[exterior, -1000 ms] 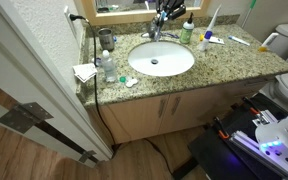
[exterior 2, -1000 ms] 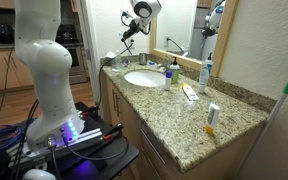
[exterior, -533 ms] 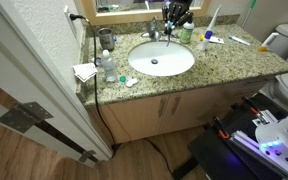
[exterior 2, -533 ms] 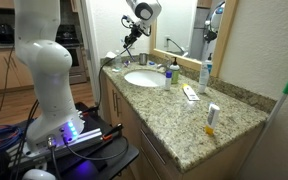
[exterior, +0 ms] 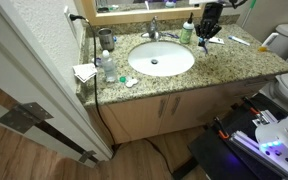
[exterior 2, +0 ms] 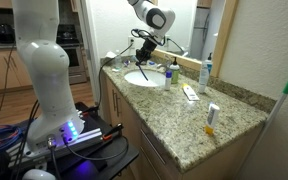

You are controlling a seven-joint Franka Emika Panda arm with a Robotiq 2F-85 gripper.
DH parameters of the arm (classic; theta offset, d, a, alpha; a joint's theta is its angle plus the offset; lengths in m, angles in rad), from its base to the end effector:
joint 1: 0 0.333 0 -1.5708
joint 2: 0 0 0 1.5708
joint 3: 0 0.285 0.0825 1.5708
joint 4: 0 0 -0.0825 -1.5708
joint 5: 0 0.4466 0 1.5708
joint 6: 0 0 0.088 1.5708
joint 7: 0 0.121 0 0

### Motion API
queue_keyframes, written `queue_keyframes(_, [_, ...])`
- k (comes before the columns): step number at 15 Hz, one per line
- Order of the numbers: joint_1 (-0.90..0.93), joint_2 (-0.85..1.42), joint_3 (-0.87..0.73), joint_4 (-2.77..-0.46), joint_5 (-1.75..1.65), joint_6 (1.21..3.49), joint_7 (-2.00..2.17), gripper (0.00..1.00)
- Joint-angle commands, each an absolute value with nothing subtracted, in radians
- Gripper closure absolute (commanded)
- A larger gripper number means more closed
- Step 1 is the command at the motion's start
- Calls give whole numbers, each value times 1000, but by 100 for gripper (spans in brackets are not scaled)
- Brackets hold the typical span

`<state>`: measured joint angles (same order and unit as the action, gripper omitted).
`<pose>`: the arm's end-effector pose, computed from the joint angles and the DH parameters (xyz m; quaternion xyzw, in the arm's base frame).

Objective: Open the tap

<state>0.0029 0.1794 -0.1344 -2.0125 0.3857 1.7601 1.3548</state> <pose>0.5769 -0.0379 0.2653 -0.6556 0.7068 0.2654 0.0148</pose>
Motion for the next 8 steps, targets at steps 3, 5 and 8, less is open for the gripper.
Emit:
queue_keyframes(3, [-33, 155, -130, -2043, 356, 1772, 1392, 91])
queue_keyframes(5, [-24, 203, -138, -2046, 296, 1833, 1487, 98])
queue_keyframes(8, [-39, 249, -167, -2070, 216, 1896, 1612, 98])
